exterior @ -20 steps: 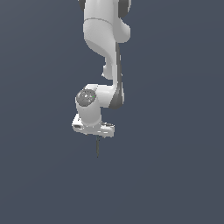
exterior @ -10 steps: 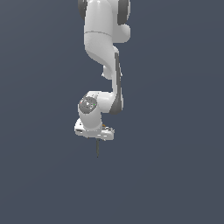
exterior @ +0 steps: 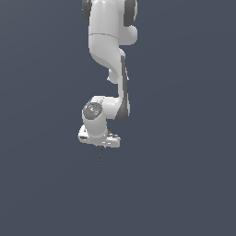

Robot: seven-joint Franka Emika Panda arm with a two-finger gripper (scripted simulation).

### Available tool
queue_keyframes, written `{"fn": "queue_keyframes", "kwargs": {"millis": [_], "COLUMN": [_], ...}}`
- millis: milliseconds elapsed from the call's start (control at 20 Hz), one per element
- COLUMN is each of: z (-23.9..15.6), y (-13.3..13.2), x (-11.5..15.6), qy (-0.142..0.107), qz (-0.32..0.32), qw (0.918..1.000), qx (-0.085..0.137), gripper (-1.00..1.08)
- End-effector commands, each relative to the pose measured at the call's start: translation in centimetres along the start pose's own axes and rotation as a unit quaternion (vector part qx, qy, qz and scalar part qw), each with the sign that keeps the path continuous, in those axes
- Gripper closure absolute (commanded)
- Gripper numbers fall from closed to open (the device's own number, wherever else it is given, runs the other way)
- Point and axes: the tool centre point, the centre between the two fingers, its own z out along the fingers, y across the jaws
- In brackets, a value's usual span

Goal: Pick up the object and move it to a goal position.

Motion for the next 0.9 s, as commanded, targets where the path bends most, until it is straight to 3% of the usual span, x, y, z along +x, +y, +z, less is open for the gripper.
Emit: {"fn": "queue_keyframes", "kwargs": {"millis": [0,400,850], "z": [0.2,-1.1,-5.3], "y": [0.0,-0.7,-3.2], "x": [0.0,0.1,0.4], "qy": [0.000,0.007,0.034], "qz": [0.000,0.010,0.049], "qw": [1.0000,0.9999,0.9982], "qx": [0.000,-0.002,-0.008], "gripper": [1.08,1.08,1.08]}}
